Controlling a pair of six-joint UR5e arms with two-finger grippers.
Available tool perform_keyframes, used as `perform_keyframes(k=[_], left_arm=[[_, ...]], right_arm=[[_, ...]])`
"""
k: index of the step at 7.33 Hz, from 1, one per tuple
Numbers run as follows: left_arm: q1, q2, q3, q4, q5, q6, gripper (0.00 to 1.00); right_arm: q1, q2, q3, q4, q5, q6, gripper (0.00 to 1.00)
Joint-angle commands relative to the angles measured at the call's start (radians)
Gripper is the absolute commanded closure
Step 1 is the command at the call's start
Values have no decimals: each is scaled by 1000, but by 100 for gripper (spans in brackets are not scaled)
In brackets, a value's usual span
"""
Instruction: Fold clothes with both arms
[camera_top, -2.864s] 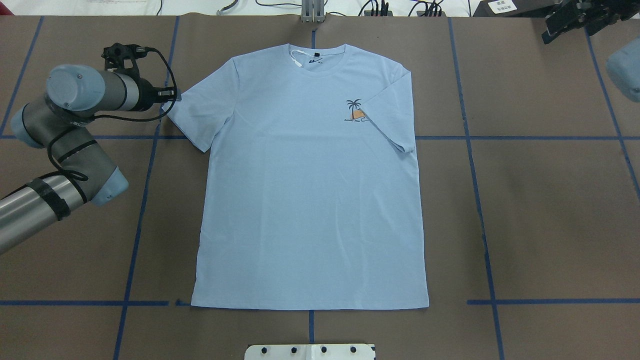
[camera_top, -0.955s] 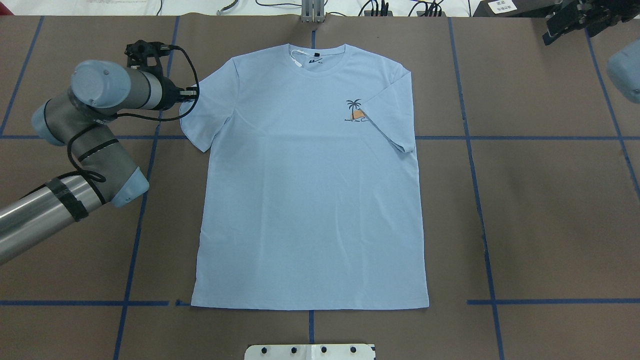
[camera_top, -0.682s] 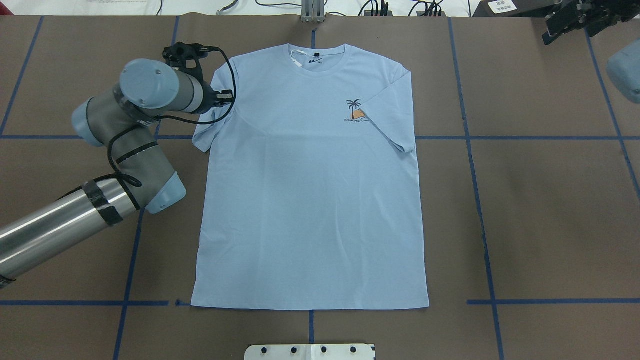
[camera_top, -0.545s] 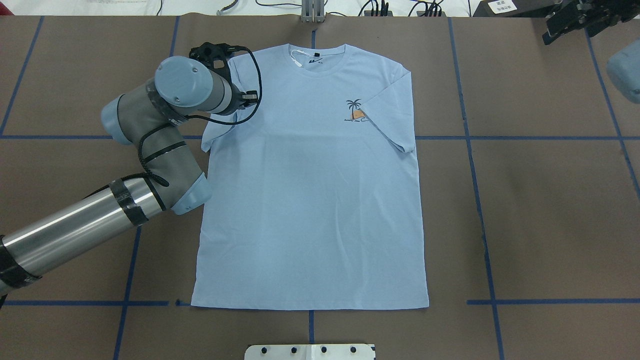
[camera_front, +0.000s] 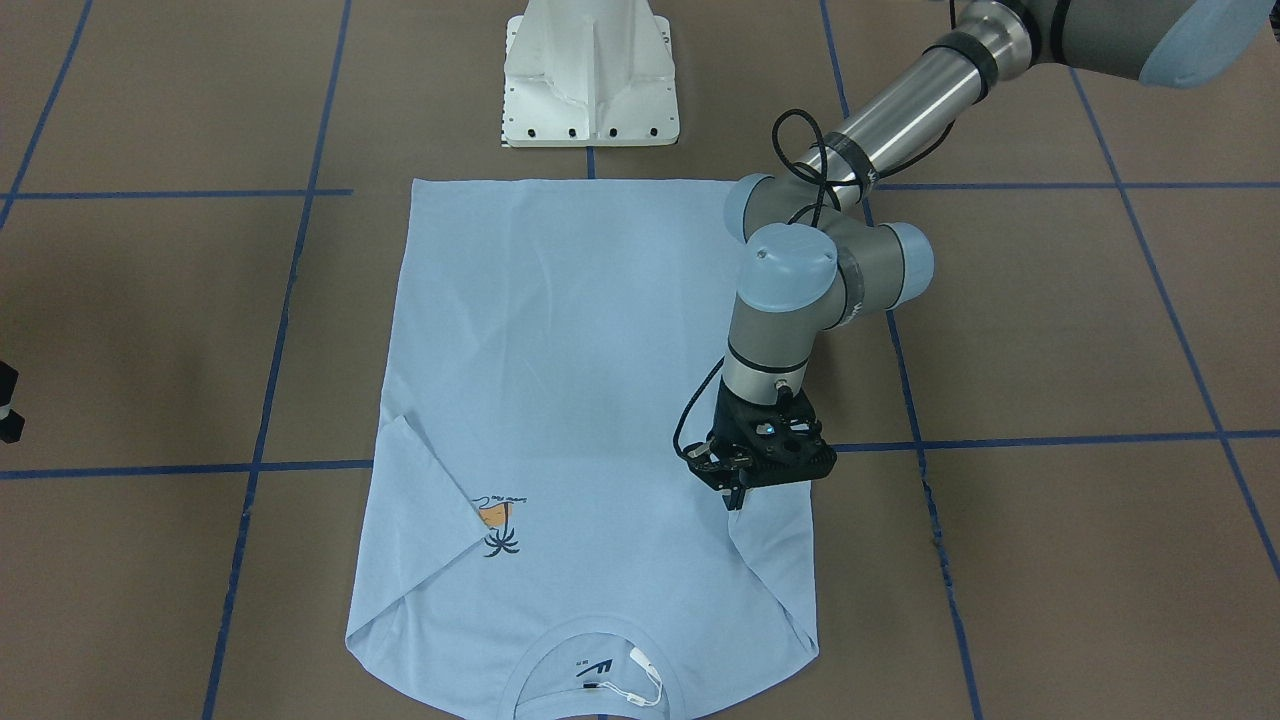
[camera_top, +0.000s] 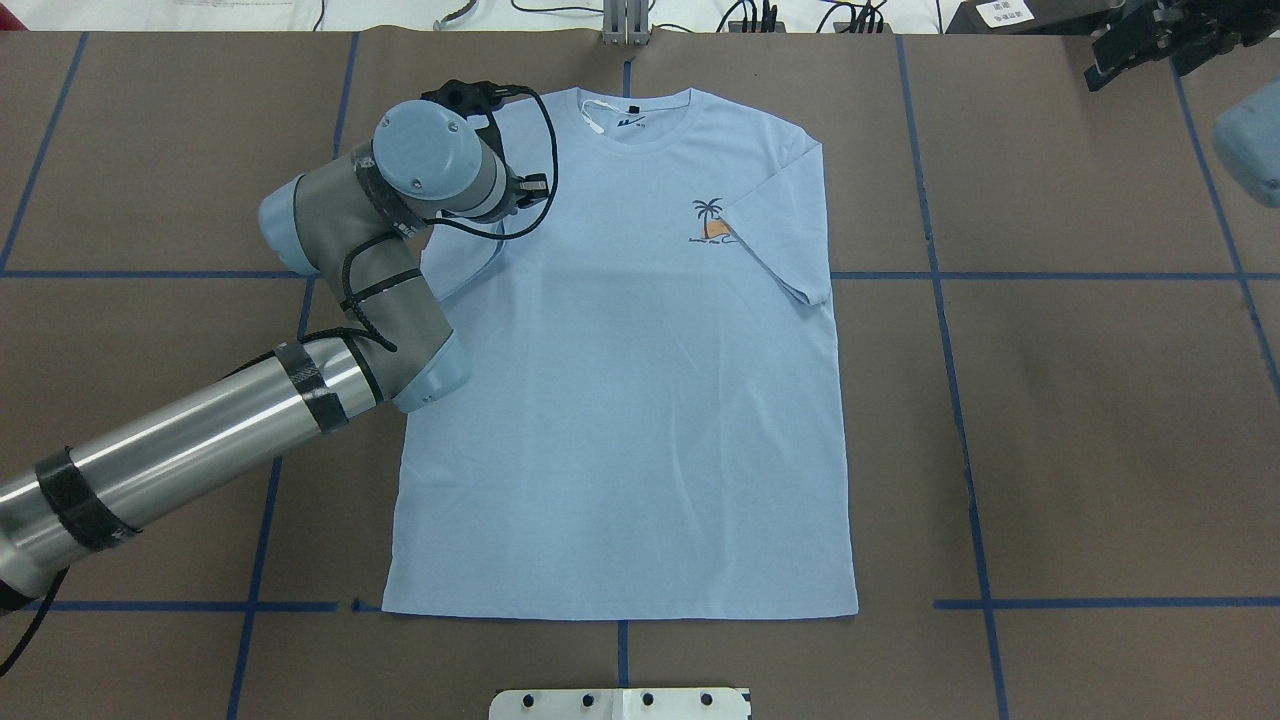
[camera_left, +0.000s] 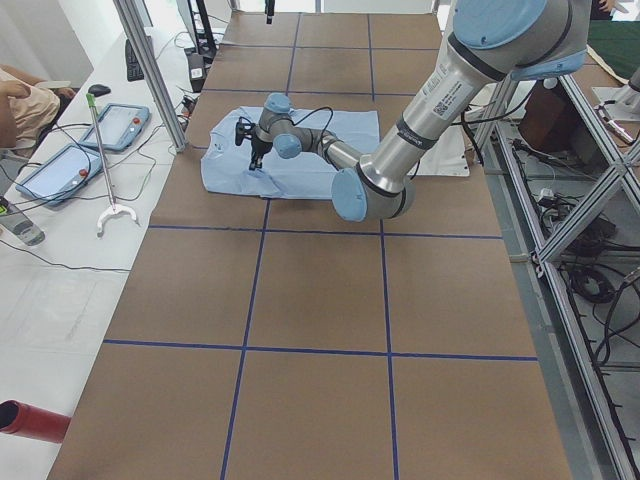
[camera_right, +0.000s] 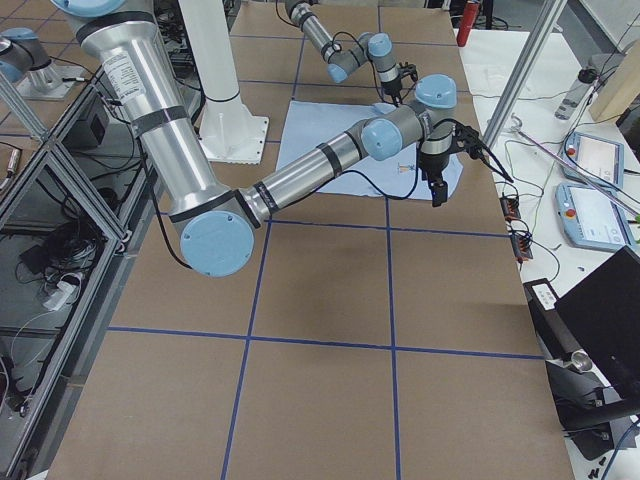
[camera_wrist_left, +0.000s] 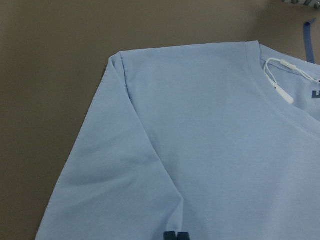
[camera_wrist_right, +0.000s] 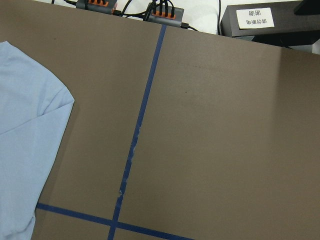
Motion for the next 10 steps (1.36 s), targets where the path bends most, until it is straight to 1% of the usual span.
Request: perform_keyframes(k=[1, 2, 3, 4, 5, 6, 7, 8, 9, 10], left_arm=[[0, 12, -10, -6, -2, 48, 2], [-1, 41, -102, 3, -10, 121, 0], [-1, 112, -198, 3, -43, 131, 0], [-1, 179, -291, 3, -73, 131, 0], [2, 239, -385, 3, -74, 131, 0], [24, 293, -474, 3, -74, 131, 0], [78, 363, -567, -1, -73, 122, 0], [112, 431, -665, -1, -70, 98, 0], [171, 501, -748, -4, -58, 15, 0], [236, 546, -801, -4, 5, -51, 0]], right_arm=[[-4, -3, 6, 0, 0, 4, 0], [-8, -29, 18, 26, 5, 12, 0], [-45, -82, 37, 100, 5, 83, 0], [-94, -131, 56, 229, 5, 233, 0], [-175, -209, 113, 370, -14, 432, 0], [-268, -296, 191, 481, -67, 596, 0], [-386, -390, 321, 521, -166, 783, 0], [-547, -476, 422, 522, -325, 905, 0], [-715, -538, 479, 520, -489, 1043, 0], [-887, -581, 513, 520, -672, 1189, 0]])
